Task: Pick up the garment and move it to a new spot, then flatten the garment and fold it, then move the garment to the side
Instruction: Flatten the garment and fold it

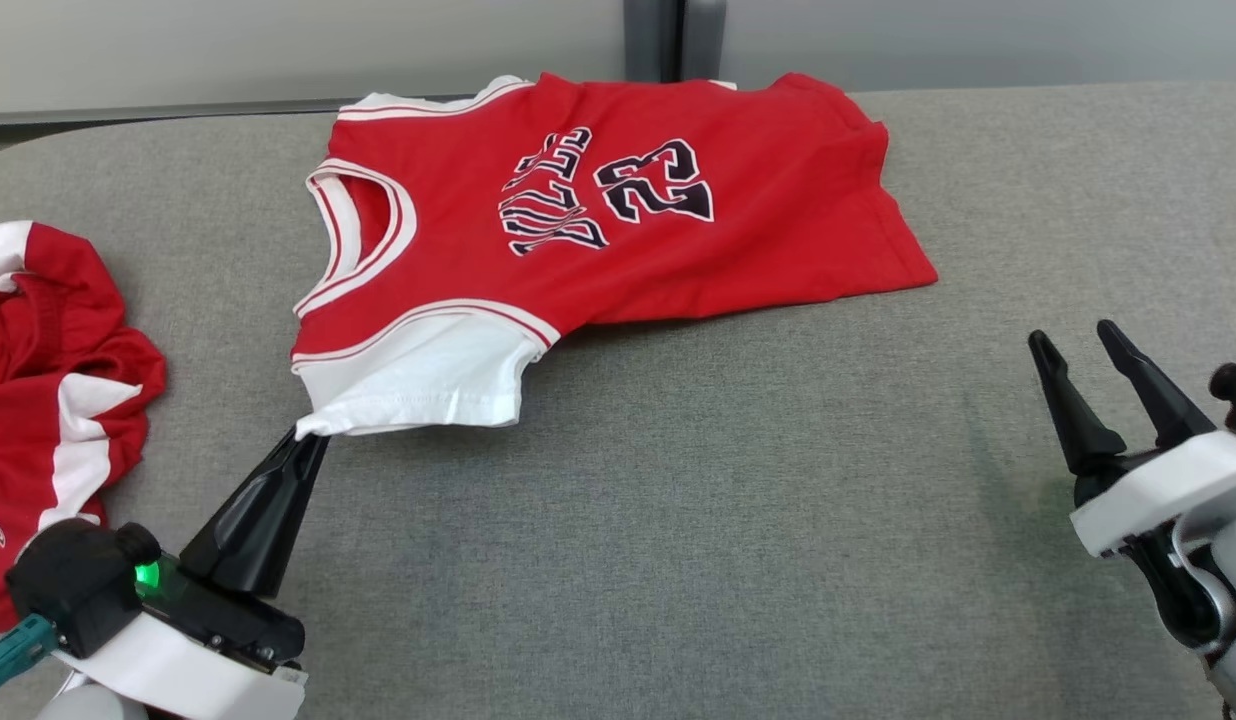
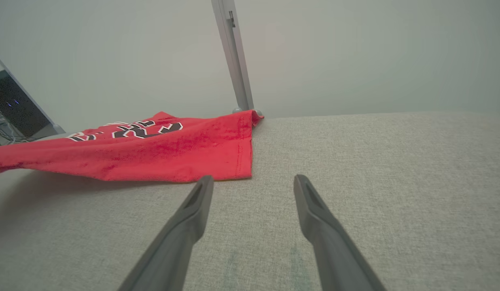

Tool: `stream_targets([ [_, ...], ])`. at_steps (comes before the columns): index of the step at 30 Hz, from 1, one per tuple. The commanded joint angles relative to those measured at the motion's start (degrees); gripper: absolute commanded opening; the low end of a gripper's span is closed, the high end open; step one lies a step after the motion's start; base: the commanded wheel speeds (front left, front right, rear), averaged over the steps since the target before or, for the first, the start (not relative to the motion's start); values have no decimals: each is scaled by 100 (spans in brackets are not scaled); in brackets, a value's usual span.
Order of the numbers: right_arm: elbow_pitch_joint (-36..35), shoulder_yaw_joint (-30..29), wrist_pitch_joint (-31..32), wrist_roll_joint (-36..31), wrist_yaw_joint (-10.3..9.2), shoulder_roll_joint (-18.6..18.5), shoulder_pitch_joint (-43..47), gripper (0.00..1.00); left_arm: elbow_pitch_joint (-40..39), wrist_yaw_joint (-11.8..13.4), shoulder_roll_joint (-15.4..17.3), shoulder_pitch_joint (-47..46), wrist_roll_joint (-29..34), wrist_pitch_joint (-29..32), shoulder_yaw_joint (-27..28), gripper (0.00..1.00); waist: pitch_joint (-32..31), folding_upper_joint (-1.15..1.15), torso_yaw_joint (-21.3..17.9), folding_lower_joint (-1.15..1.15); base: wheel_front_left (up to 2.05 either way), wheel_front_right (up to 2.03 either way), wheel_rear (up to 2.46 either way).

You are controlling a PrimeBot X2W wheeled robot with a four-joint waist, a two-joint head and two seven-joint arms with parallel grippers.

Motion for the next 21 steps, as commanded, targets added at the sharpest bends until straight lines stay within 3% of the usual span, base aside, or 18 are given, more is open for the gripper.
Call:
stream_targets([
  [1,189,-4,-28,-201,0,84,-165,100,-16,-3,-4,-122,54,-11,25,0,97,0,77,0,0,0,0],
  [5,1089,39,20,-869,0,569,-828,100,-20,-55,-150,-422,205,-10,-30,0,379,0,239,0,0,0,0],
  [10,2108,-22,104,-1204,-1,979,-1443,100,88,-124,-423,-694,359,-10,-122,0,629,0,490,0,0,0,0],
  [13,2524,19,113,-1309,-1,1097,-1665,100,137,-169,-566,-785,412,-9,-176,0,707,0,606,0,0,0,0],
  [15,2721,31,85,-1303,-2,1163,-1761,89,185,-178,-630,-809,452,-7,-188,0,736,0,659,0,0,0,0],
  [21,3125,0,20,-1241,-1,1283,-1950,86,230,-218,-699,-828,519,-7,-149,0,806,0,754,0,0,0,0],
])
